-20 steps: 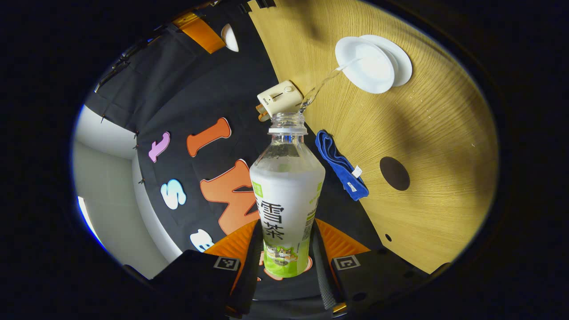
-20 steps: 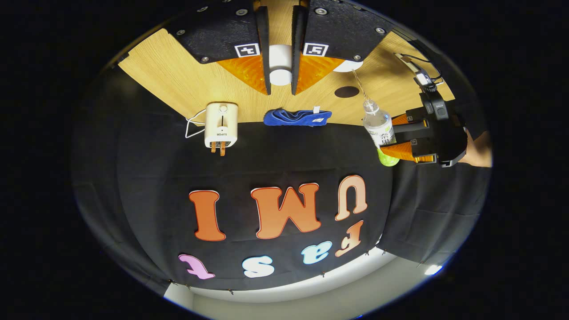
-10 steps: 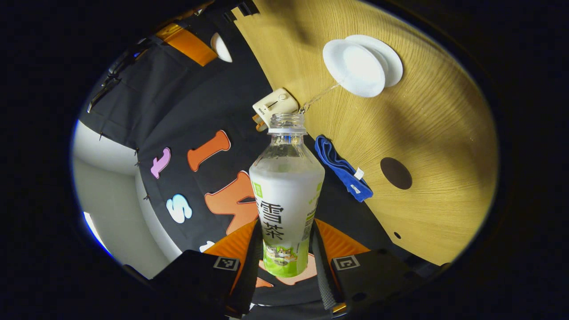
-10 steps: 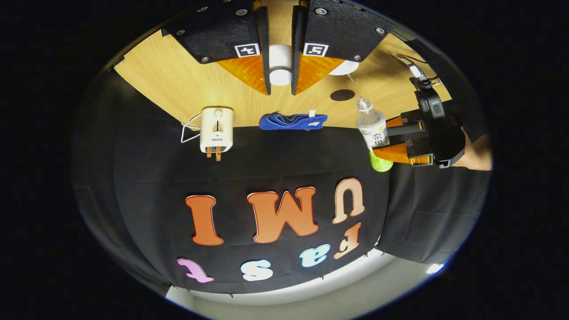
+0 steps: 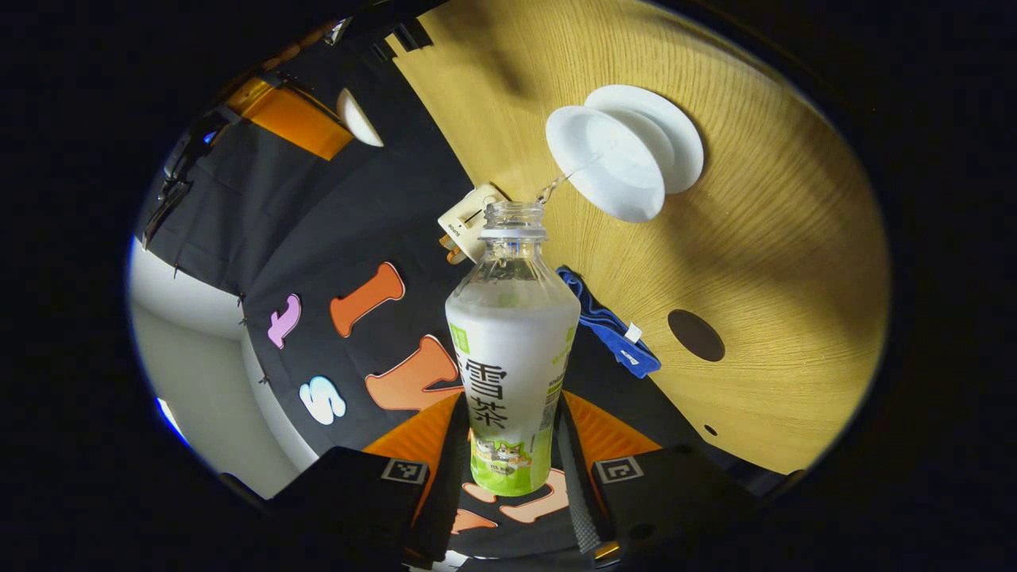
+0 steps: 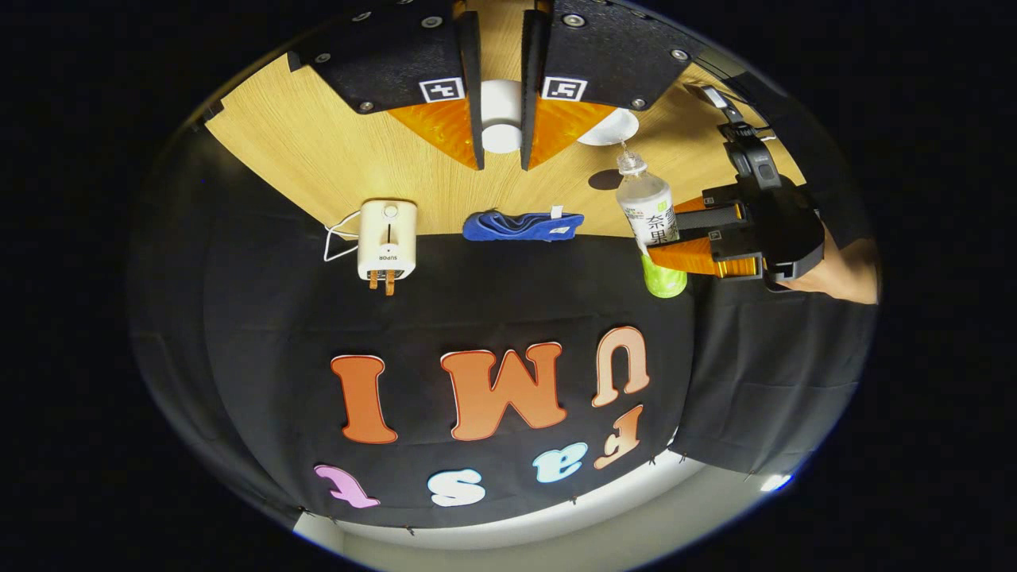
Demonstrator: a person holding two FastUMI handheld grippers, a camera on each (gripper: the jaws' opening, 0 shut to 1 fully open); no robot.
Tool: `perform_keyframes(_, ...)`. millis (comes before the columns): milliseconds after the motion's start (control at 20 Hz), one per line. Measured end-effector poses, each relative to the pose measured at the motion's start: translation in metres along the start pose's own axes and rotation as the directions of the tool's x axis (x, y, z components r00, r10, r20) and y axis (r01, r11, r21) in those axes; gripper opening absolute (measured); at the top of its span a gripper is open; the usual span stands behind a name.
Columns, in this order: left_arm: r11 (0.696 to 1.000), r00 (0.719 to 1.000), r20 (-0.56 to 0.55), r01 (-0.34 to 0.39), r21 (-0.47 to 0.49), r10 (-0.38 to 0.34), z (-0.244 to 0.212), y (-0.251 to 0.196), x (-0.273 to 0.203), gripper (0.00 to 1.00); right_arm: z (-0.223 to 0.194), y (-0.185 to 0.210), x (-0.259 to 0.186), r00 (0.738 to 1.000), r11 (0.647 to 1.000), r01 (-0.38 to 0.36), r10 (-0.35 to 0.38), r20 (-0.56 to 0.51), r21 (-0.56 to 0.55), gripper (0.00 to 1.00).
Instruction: Open the teacup lid with one hand, grasp the water bottle and pour water into the teacup with the other hand; after pouring, place the water bottle on the coaster and then close the teacup lid.
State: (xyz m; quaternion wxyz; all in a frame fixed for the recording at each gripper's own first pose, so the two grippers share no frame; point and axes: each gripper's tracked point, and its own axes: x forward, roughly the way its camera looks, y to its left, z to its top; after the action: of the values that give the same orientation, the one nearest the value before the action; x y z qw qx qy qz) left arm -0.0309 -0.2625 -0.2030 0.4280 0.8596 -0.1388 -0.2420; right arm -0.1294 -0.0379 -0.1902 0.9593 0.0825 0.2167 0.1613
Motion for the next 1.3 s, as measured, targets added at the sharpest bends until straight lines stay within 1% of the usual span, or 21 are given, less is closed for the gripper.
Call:
perform_keyframes(50,1.000,1.000,0.000,-0.004,0.013,0.004,0.001,-0.001,0.001,0.59,0.000,0.002,-0.001,1.000,1.000,-0.004,0.004,0.000,-0.002,0.21)
perform_keyframes(100,1.000,1.000,0.005,-0.010,0.025,0.010,0.003,-0.001,0.002,0.62,0.000,0.003,-0.002,1.000,1.000,-0.003,0.003,-0.001,-0.005,0.21)
perform_keyframes(200,0.999,1.000,0.007,-0.018,0.044,0.018,0.006,-0.001,-0.001,0.62,-0.002,0.005,-0.003,1.000,1.000,-0.005,0.005,-0.006,-0.015,0.21)
perform_keyframes(250,0.999,1.000,0.007,-0.018,0.046,0.018,0.005,-0.001,-0.003,0.59,-0.002,0.006,-0.004,1.000,1.000,-0.006,0.006,-0.009,-0.020,0.21)
perform_keyframes(300,0.999,1.000,0.003,-0.005,0.045,0.004,0.005,-0.005,-0.005,0.60,-0.003,0.009,-0.004,1.000,1.000,-0.012,0.012,-0.012,-0.025,0.21)
perform_keyframes(350,0.999,1.000,0.010,0.016,0.029,-0.017,0.008,-0.009,-0.007,0.64,-0.004,0.011,-0.003,1.000,1.000,-0.014,0.014,-0.014,-0.027,0.21)
perform_keyframes(400,0.999,0.999,0.016,0.033,0.010,-0.034,0.011,-0.014,-0.008,0.59,-0.006,0.012,-0.003,1.000,0.999,-0.017,0.017,-0.017,-0.031,0.21)
perform_keyframes(450,0.999,0.999,0.026,0.044,-0.011,-0.044,0.014,-0.016,-0.010,0.62,-0.006,0.013,-0.003,1.000,0.999,-0.018,0.018,-0.019,-0.033,0.21)
perform_keyframes(600,0.990,0.996,0.031,0.086,-0.112,-0.083,0.017,-0.025,-0.012,0.62,-0.008,0.016,-0.002,0.999,0.999,-0.026,0.025,-0.022,-0.031,0.21)
perform_keyframes(650,0.979,0.994,0.039,0.105,-0.172,-0.100,0.019,-0.031,-0.012,0.58,-0.007,0.017,-0.002,0.999,0.999,-0.026,0.026,-0.023,-0.029,0.21)
perform_keyframes(750,0.950,0.992,0.045,0.124,-0.287,-0.116,0.021,-0.036,-0.010,0.58,-0.006,0.016,-0.003,1.000,0.999,-0.024,0.023,-0.021,-0.027,0.21)
perform_keyframes(800,0.934,0.993,0.041,0.118,-0.337,-0.111,0.020,-0.035,-0.008,0.62,-0.004,0.016,-0.003,1.000,0.999,-0.022,0.021,-0.017,-0.025,0.21)
perform_keyframes(850,0.913,0.994,0.036,0.107,-0.394,-0.101,0.017,-0.032,-0.008,0.61,-0.003,0.017,-0.003,1.000,0.999,-0.024,0.024,-0.014,-0.022,0.21)
perform_keyframes(900,0.886,0.996,0.028,0.092,-0.454,-0.089,0.016,-0.029,-0.009,0.58,-0.001,0.018,-0.003,1.000,0.999,-0.028,0.028,-0.009,-0.016,0.21)
perform_keyframes(950,0.851,0.998,0.021,0.065,-0.521,-0.063,0.013,-0.022,-0.008,0.58,0.000,0.019,-0.003,0.999,0.999,-0.031,0.031,-0.007,-0.011,0.21)
perform_keyframes(1000,0.805,0.999,0.011,0.043,-0.592,-0.045,0.014,-0.014,-0.010,0.62,0.000,0.020,-0.001,0.999,0.999,-0.036,0.036,-0.007,-0.008,0.21)
perform_keyframes(1050,0.751,1.000,0.014,0.024,-0.659,-0.020,0.015,-0.009,-0.010,0.57,0.002,0.020,0.000,0.999,0.999,-0.033,0.033,-0.003,-0.006,0.21)
perform_keyframes(1150,0.640,0.999,-0.007,-0.027,-0.768,0.034,0.009,0.008,-0.012,0.57,0.008,0.021,0.003,0.999,0.999,-0.032,0.032,0.003,0.000,0.21)
perform_keyframes(1200,0.582,0.998,-0.022,-0.055,-0.811,0.062,0.004,0.018,-0.012,0.61,0.009,0.021,0.004,0.999,0.999,-0.033,0.033,0.005,0.004,0.21)
perform_keyframes(1250,0.522,0.997,-0.034,-0.066,-0.850,0.071,-0.002,0.023,-0.013,0.61,0.012,0.022,0.006,0.999,0.999,-0.033,0.033,0.010,0.005,0.21)
perform_keyframes(1300,0.461,0.998,-0.031,-0.057,-0.885,0.063,-0.004,0.023,-0.009,0.57,0.014,0.022,0.008,0.999,0.999,-0.033,0.033,0.011,0.001,0.21)
